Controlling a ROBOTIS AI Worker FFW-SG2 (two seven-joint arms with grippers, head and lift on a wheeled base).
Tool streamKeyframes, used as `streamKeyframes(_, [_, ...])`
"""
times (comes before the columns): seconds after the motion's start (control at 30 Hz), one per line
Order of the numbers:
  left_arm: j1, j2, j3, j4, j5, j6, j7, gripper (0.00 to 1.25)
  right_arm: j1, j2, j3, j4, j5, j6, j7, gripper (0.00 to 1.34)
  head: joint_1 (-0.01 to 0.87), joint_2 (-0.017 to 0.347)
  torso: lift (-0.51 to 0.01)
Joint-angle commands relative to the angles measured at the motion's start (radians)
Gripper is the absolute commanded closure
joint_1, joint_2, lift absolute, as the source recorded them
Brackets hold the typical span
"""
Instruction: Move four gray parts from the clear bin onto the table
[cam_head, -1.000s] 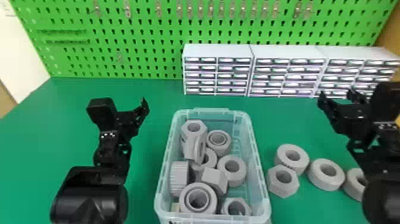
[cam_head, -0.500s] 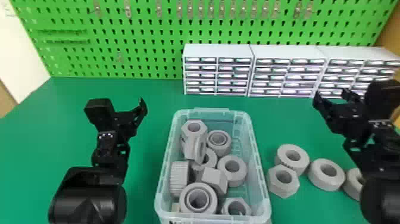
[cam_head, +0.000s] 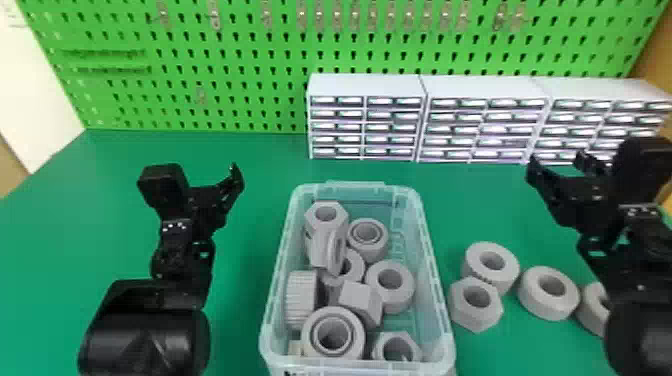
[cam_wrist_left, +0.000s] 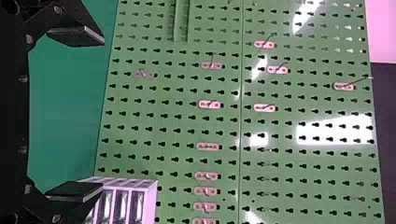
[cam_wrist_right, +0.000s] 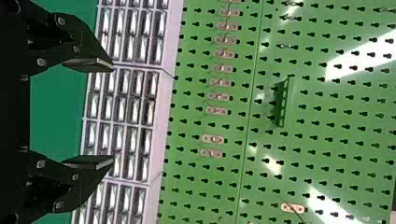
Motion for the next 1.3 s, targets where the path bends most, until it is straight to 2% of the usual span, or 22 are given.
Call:
streamKeyframes(0.0, [-0.001,0.0,0.0,0.0,-0.001,-0.001,0.0,0.18,0.0,-0.007,0.001,0.0,-0.001,0.0,0.0,0.55,0.693,0.072,-0.052])
streamKeyframes(1.27, [-0.006,0.0,-0.005,0.0,-0.003,-0.001,0.0,0.18,-0.007,-0.004,0.001,0.002,0.002,0.009,0.0,0.55,0.693,0.072,-0.052])
